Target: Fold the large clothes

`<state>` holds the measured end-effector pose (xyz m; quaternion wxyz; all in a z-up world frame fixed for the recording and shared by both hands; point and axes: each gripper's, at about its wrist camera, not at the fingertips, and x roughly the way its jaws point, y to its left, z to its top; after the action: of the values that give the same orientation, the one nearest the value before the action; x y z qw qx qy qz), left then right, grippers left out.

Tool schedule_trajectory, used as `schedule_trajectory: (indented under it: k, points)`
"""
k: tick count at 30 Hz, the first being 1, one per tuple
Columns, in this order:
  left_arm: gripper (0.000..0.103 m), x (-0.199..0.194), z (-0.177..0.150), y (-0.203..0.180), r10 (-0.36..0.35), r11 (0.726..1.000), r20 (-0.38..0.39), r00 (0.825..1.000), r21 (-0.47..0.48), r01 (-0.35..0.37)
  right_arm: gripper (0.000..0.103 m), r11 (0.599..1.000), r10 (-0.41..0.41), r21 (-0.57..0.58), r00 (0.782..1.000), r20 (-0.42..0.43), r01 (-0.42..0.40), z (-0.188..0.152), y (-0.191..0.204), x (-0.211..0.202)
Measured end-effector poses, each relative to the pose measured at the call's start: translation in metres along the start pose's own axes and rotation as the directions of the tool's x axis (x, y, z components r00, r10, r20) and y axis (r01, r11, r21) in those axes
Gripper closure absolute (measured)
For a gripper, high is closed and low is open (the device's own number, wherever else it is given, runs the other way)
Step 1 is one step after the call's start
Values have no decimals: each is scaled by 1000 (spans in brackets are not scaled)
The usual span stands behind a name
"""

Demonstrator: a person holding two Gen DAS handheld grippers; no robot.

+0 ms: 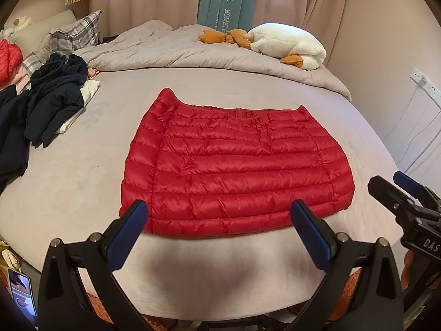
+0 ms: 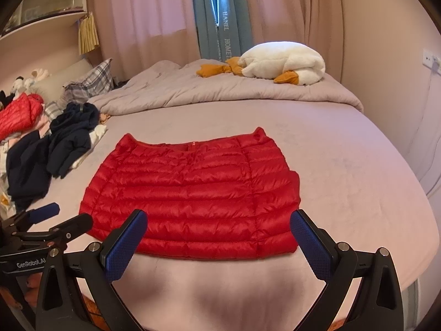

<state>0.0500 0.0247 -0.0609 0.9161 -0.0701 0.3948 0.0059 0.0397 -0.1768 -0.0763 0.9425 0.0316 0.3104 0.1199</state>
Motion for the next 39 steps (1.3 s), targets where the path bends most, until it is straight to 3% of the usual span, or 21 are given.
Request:
schedule_trajectory:
  k: [39]
  points:
    - [0, -10, 4, 4, -35, 999, 30, 999, -23, 35, 1, 1000, -18, -3, 1000, -7, 18, -1, 2, 0]
